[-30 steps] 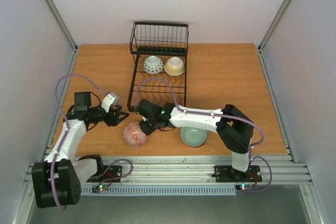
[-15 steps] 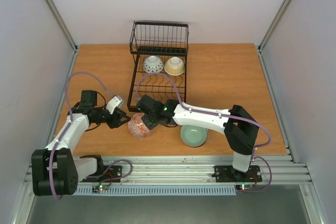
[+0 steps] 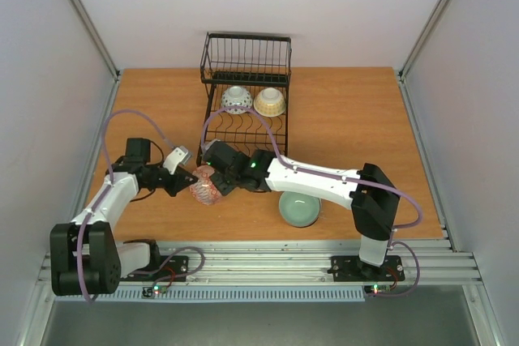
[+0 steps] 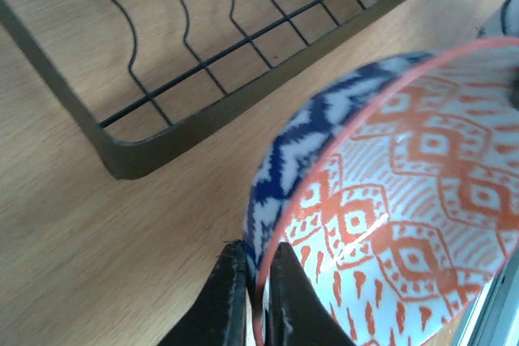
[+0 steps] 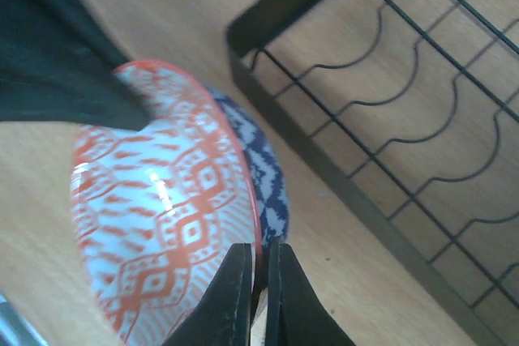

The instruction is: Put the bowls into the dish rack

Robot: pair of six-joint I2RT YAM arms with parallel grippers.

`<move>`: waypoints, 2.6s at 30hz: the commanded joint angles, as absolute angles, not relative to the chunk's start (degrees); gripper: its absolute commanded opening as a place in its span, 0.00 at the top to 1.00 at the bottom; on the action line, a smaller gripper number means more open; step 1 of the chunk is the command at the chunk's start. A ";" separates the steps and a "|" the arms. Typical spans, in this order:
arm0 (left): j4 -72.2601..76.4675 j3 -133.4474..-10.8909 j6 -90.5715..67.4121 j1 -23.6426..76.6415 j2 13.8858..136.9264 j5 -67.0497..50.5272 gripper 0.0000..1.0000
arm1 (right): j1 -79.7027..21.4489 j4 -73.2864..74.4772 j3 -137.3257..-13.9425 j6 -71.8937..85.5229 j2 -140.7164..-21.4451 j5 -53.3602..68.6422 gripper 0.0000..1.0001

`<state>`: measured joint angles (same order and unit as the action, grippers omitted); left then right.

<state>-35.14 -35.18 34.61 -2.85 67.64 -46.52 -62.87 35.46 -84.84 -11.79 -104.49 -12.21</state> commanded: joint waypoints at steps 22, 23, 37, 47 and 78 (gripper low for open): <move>-34.35 -35.58 35.72 -2.29 66.76 -50.08 0.99 | -57.23 2.84 -58.40 -0.92 -86.30 13.37 0.02; -34.44 -35.57 35.76 -2.31 66.81 -50.23 0.99 | -56.81 0.71 -56.86 -0.20 -86.03 15.06 0.01; -36.42 -35.88 37.26 -2.31 66.45 -52.66 0.99 | -54.49 -25.11 -45.93 10.96 -90.95 26.83 0.01; -39.01 -35.90 39.47 -2.29 64.62 -55.32 0.99 | -54.49 -31.35 -41.67 13.19 -93.27 25.85 0.01; -34.05 -34.30 36.21 -2.31 63.18 -52.23 0.99 | -54.49 -34.37 -40.11 13.18 -91.63 28.64 0.99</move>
